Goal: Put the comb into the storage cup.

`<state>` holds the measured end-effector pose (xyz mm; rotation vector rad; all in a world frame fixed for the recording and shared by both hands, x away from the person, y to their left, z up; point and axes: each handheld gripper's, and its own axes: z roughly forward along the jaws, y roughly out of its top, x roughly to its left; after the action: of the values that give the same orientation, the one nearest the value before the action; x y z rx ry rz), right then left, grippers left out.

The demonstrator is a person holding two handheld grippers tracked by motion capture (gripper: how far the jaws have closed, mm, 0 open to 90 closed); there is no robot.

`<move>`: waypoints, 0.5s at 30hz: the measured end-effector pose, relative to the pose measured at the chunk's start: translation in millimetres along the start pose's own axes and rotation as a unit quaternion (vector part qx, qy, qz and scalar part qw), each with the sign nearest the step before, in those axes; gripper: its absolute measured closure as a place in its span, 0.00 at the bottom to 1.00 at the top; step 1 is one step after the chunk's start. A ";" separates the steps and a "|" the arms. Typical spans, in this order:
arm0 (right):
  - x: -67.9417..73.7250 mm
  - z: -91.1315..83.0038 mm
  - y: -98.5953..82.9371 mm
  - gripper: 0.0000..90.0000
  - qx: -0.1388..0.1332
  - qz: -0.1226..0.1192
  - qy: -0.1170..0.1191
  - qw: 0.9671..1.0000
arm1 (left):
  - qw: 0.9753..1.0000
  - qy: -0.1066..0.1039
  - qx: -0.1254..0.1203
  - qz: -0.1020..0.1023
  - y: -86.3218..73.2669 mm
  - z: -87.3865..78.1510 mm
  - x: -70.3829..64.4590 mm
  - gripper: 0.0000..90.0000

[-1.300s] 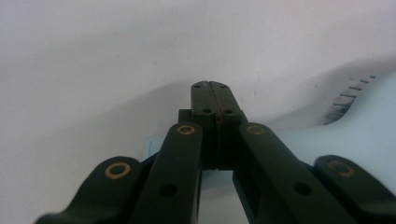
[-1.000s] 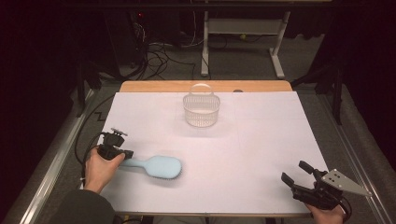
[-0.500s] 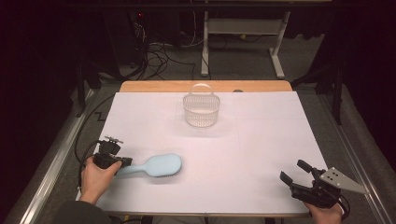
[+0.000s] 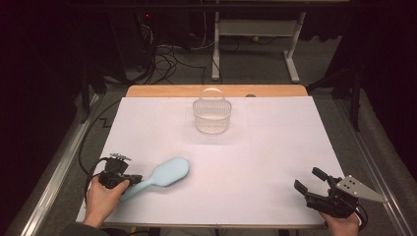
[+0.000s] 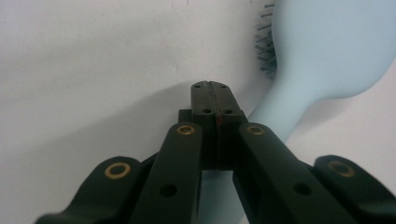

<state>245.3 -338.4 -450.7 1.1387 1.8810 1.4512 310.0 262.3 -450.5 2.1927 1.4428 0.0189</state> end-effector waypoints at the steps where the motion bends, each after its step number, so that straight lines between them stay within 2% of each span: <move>1: 0.0 0.0 0.0 0.21 0.000 0.000 0.000 1.000 | 1.000 -0.001 0.001 0.002 -0.9 0.0 -0.4 1.00; 15: -0.1 1.2 0.4 0.21 0.000 0.000 0.002 1.000 | 1.000 -0.015 -0.003 0.008 -10.4 1.5 -11.1 1.00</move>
<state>246.3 -337.8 -450.7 1.1359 1.8842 1.4541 296.6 255.2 -453.3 2.1904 1.4065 -0.0049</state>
